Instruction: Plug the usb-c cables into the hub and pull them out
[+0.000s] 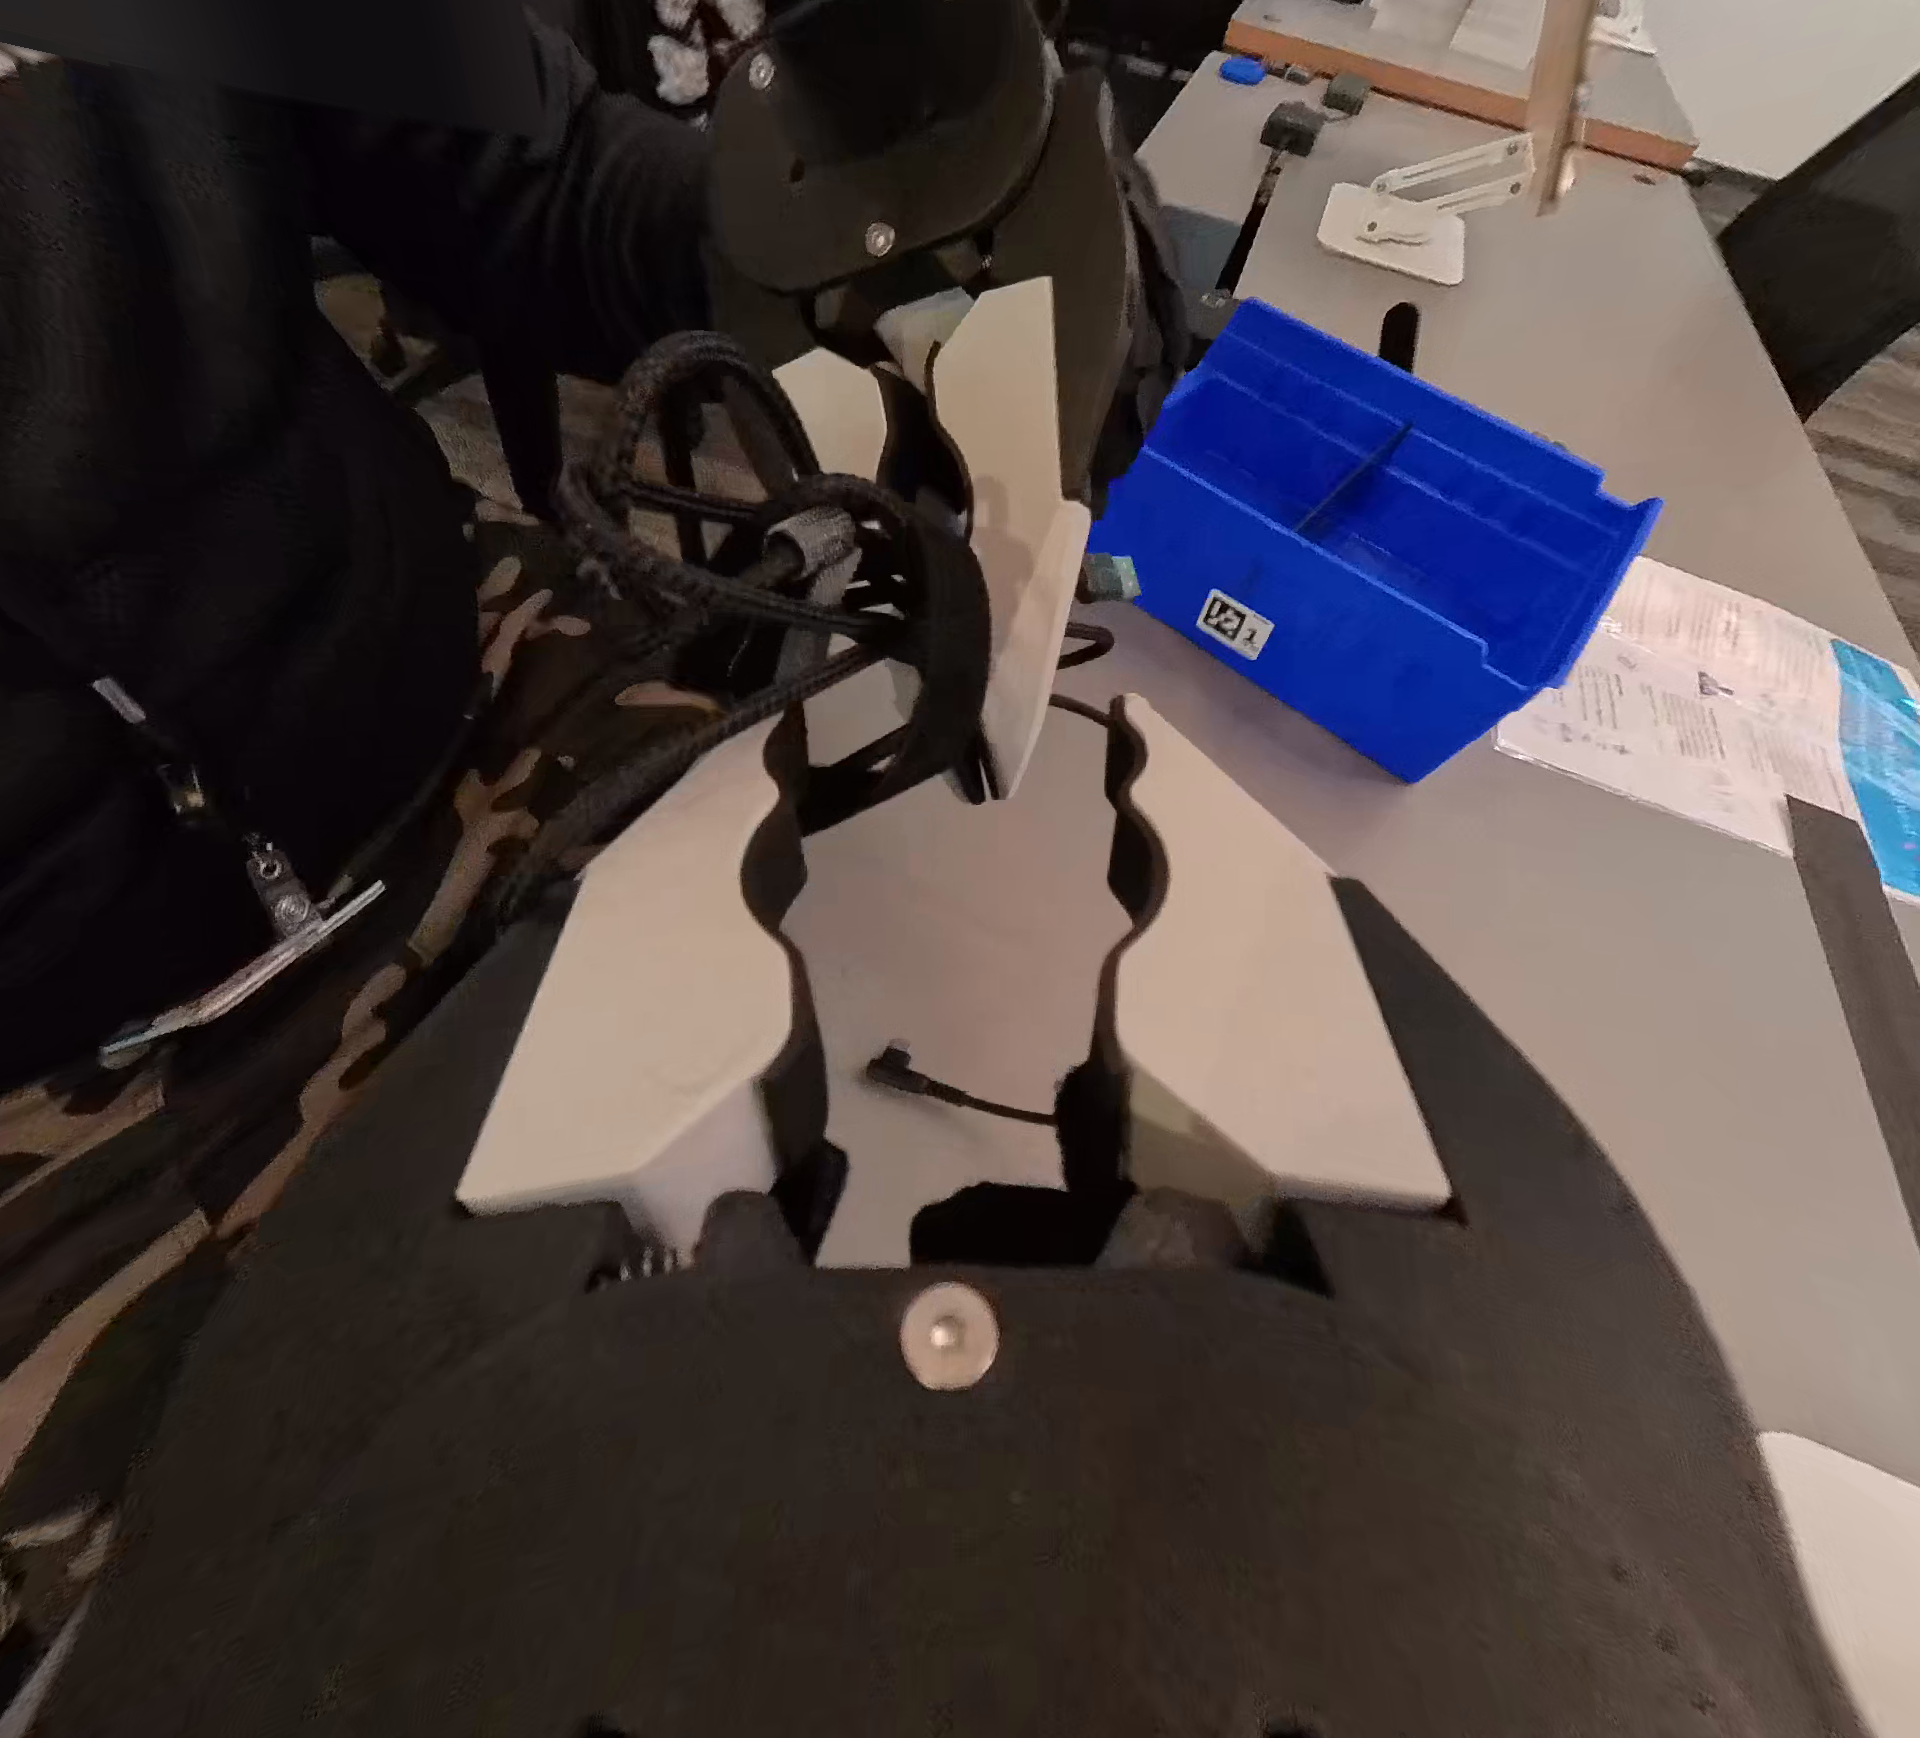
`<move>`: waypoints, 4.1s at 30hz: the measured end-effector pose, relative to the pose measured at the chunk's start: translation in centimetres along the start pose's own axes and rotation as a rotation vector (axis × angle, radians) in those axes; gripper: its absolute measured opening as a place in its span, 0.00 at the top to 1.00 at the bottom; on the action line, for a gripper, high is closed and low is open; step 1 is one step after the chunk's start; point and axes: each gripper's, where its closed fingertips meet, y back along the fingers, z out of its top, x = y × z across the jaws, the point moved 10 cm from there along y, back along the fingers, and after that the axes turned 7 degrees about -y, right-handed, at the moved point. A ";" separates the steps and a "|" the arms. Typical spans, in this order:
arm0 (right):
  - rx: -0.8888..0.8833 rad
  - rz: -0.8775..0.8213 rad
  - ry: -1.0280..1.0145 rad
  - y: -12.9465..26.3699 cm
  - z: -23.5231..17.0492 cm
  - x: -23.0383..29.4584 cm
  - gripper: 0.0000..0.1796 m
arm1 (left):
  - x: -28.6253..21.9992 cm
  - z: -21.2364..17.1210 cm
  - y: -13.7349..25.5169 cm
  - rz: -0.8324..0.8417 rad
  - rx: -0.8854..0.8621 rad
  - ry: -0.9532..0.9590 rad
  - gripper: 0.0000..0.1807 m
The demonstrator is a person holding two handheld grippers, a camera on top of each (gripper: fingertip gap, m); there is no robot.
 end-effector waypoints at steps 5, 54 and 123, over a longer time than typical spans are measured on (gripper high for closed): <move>-0.072 -0.021 -0.043 1.2 -0.2 0.0 0.67 | 0.4 -0.2 0.2 0.022 -0.009 0.016 1.00; -0.415 -0.374 -0.149 -2.5 -2.1 2.3 0.72 | 2.5 -1.1 -0.5 -0.077 -0.085 0.420 1.00; -0.196 -0.131 -0.187 0.8 -0.8 0.6 1.00 | 0.4 0.6 0.1 -0.119 -0.102 0.137 1.00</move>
